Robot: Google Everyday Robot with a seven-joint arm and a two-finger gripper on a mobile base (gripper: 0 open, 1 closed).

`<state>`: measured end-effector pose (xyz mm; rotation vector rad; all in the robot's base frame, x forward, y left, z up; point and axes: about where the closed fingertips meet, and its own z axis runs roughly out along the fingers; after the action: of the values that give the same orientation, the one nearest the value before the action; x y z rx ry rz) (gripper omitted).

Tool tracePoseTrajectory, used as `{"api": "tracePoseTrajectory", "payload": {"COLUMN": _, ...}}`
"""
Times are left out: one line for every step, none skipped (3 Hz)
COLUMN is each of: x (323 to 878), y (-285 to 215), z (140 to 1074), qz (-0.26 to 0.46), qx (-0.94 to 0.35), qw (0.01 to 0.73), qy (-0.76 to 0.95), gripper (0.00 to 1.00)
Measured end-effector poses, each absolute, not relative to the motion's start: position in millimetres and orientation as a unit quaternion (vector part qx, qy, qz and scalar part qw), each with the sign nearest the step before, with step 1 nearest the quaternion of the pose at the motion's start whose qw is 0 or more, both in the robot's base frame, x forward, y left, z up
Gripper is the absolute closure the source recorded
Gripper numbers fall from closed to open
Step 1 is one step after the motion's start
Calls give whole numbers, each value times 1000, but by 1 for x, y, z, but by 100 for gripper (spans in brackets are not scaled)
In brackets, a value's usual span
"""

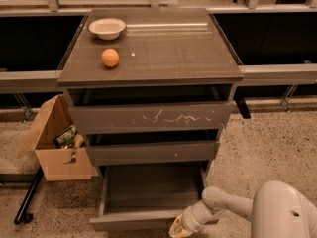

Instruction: Close bottom drawer

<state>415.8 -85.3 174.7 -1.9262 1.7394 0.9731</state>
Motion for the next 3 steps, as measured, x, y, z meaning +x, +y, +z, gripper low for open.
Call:
{"api": "tracePoseTrajectory", "payload": {"x": 416, "y": -85, "z": 175, "qz": 345, "qx": -683, "qw": 184, "qy": 617, "gripper": 4}}
{"api": "tracePoseTrajectory", "payload": {"x": 416, "y": -85, "z": 175, "qz": 345, "qx": -683, "qw": 184, "qy": 617, "gripper": 0}}
{"api": "tracePoseTrajectory", "payload": {"x": 429, "y": -87, "z": 168, "qz": 352, "qx": -681, "qw": 194, "qy": 612, "gripper": 0}}
